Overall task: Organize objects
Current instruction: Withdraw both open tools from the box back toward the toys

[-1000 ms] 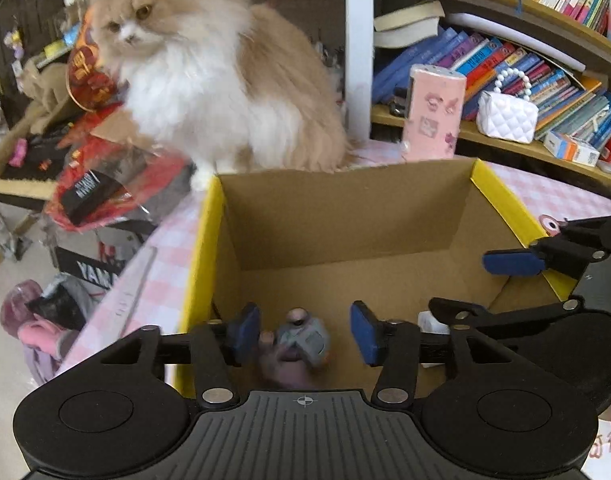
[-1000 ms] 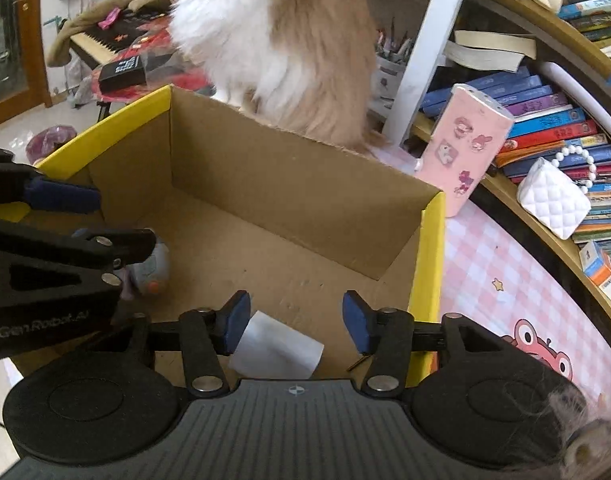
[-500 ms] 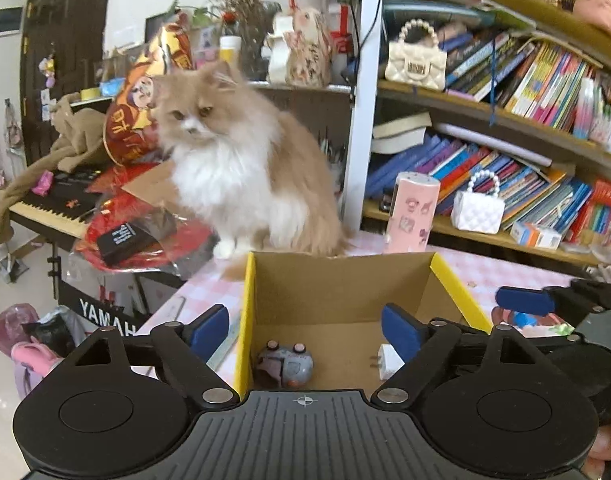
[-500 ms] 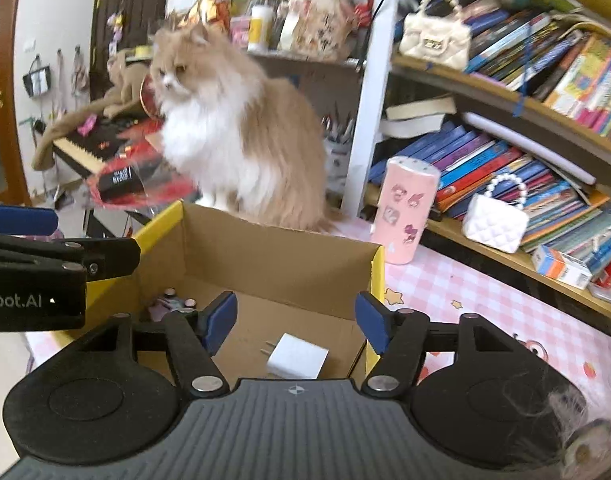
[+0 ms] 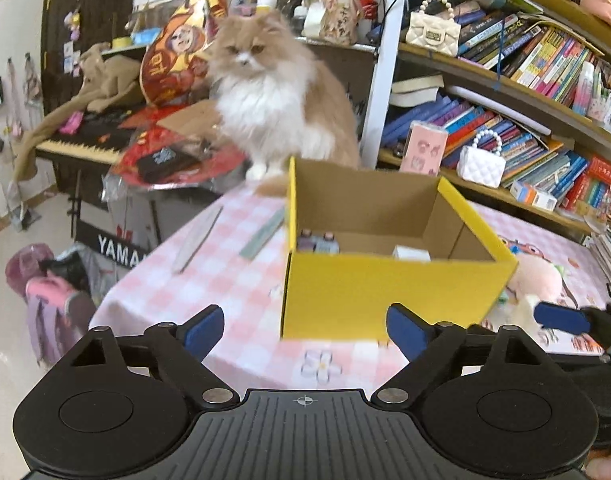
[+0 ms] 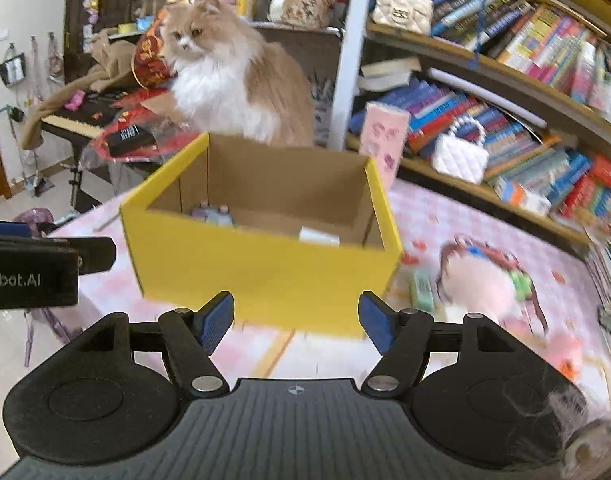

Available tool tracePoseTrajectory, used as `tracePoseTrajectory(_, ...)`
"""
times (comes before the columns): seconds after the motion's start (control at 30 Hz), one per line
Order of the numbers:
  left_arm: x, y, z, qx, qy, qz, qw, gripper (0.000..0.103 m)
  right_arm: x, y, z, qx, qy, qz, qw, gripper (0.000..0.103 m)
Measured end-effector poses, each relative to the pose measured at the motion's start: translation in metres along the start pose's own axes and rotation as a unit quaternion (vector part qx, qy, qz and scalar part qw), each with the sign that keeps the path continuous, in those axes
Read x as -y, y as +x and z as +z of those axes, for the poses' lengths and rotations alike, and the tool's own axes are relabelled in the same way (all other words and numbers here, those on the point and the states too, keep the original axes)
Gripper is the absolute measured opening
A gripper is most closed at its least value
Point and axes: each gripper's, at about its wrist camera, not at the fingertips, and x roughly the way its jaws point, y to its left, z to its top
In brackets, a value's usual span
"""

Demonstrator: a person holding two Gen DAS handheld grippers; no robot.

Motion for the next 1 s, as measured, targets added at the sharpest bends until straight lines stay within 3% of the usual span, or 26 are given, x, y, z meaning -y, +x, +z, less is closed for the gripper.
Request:
tracePoseTrajectory(0.23, -0.004, -0.017, -0.025, -0.017, 0.001, -0.002, 0.9999, 0.091, -0.009, -0.029, -0.035, -0.027, 0.018, -0.032, 0.999, 0.068)
tracePoseTrajectory(0.57, 0.018, -0.030, -0.040, -0.030, 0.038, -0.054, 0.9973, 0.091, 0.006, -0.058, -0.057, -0.047, 0.061, -0.087, 0.993, 0.071)
tracePoseTrajectory(1.0, 0.091, -0.019, -0.048, -0.044, 0.111, -0.133, 0.9840, 0.092, 0.060, -0.074, -0.084, -0.071, 0.117, -0.153, 0.979, 0.071)
